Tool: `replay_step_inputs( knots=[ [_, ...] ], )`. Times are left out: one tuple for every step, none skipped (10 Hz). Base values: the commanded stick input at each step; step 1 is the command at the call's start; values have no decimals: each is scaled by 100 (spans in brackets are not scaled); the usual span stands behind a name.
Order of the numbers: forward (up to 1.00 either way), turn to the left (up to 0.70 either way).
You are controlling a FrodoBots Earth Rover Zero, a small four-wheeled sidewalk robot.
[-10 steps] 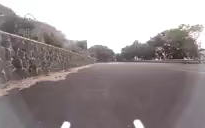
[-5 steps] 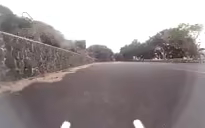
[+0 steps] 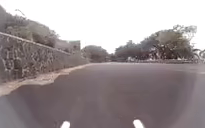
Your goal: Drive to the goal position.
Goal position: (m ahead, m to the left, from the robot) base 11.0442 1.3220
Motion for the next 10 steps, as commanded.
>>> replay_step_inputs(
  knots=[
    [50,0],
    [50,0],
    [50,0],
    [50,0],
    [50,0],
    [50,0],
    [50,0],
    [50,0],
    [50,0],
    [50,0]
  ],
)
